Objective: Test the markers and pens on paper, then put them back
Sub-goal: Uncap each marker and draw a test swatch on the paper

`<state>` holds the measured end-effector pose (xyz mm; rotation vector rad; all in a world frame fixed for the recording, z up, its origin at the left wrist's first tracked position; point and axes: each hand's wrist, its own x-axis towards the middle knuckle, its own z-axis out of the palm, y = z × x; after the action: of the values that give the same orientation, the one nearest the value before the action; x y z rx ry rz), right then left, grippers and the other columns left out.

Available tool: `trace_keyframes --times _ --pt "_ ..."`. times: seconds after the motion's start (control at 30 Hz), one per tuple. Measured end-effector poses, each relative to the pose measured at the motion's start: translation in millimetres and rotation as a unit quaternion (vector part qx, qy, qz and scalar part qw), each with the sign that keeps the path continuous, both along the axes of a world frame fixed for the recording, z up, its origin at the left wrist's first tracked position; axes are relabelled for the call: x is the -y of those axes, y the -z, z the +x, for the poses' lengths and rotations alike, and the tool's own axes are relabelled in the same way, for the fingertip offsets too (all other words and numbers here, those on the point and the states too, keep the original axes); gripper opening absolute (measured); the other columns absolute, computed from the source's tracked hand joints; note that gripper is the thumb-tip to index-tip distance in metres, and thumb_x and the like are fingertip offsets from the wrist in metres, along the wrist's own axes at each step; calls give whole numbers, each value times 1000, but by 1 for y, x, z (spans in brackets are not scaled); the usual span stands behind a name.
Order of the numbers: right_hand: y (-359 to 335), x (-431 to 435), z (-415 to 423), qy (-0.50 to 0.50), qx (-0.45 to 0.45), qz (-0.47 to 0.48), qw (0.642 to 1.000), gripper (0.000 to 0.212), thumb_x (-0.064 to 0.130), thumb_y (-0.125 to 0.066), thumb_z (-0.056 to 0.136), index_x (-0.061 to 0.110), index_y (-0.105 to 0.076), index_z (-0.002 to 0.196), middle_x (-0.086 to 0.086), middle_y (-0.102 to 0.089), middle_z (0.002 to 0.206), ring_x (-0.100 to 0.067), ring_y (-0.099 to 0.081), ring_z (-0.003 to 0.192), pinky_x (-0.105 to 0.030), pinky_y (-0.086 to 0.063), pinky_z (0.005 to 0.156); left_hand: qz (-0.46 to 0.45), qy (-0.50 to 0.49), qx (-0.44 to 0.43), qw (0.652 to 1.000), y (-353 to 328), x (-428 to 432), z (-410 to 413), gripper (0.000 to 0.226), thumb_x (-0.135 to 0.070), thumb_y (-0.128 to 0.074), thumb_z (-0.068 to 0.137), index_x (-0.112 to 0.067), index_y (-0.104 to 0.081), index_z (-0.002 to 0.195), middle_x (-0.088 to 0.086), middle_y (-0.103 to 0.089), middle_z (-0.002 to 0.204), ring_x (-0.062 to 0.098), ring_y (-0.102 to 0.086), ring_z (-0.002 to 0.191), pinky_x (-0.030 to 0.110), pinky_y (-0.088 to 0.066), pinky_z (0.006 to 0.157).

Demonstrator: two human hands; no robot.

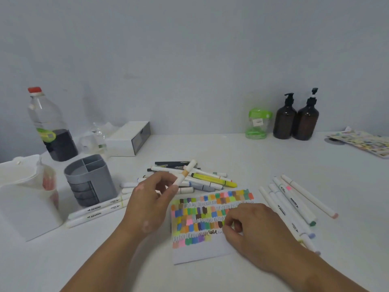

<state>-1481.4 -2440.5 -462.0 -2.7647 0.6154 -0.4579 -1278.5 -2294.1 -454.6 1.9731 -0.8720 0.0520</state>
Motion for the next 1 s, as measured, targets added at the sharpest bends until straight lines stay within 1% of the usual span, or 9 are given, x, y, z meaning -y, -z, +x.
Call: trace_keyframes --times 0.1,0.2,0.27,0.4,0.57,0.63,0.77,0.87,1.0 --pt "-2 -3 3 19 14 -3 1000 21 53 -56 92 36 -62 80 17 -58 72 -2 -54 72 -12 -34 59 -97 93 -156 979 -4 3 -6 14 -28 -66 96 -40 -68 101 -11 -73 93 4 -68 88 25 -53 72" --pt "-5 -3 3 22 78 53 995 20 52 -65 87 35 -72 81 18 -67 72 -4 -60 71 -12 -40 59 -179 195 -308 914 -4 7 -15 30 -20 -75 87 -34 -69 113 4 -72 97 24 -73 92 42 -58 81" --pt "-7 -6 3 -3 134 136 982 9 51 -70 81 45 -73 87 27 -70 80 -1 -63 72 -11 -44 62 -203 223 -362 882 1 10 -23 39 -16 -77 79 -29 -68 115 9 -70 95 32 -73 92 40 -58 79" --pt "-7 -7 5 -44 151 256 954 41 49 -75 78 54 -64 117 19 -76 91 -12 -66 62 -18 -52 65 -205 237 -406 859 5 16 -34 34 -10 -81 73 -19 -68 103 14 -69 93 36 -73 87 41 -58 79" --pt "-9 7 4 3 237 353 905 19 18 -78 89 35 -80 96 2 -78 81 -14 -70 70 -29 -56 64 -171 252 -387 870 0 12 -31 22 -13 -82 71 -16 -73 91 17 -72 91 33 -73 87 40 -59 82" --pt "-13 13 0 13 259 381 888 23 11 -75 90 33 -82 87 0 -77 75 -10 -68 63 -23 -54 57 -148 232 -354 894 -4 8 -26 22 -18 -82 73 -20 -73 92 14 -74 91 33 -74 86 47 -60 86" --pt "-15 19 -3 25 270 396 877 27 6 -74 89 31 -82 83 -2 -74 68 -11 -63 56 -21 -54 53 21 205 -123 971 -2 3 -28 12 -34 -74 90 -40 -71 100 -9 -75 94 12 -71 81 32 -61 74" --pt "-16 12 0 -7 267 399 877 30 2 -74 87 31 -81 80 4 -74 68 -6 -62 54 -18 -51 50 70 239 -26 968 1 7 -41 14 -36 -60 100 -45 -68 107 -21 -68 95 1 -64 87 11 -49 63" --pt "-18 7 0 -59 271 447 851 18 10 -83 77 25 -79 87 0 -74 74 -11 -64 62 -21 -52 53 92 269 0 959 -3 8 -47 20 -38 -47 105 -46 -66 104 -17 -64 83 5 -55 74 13 -40 57"
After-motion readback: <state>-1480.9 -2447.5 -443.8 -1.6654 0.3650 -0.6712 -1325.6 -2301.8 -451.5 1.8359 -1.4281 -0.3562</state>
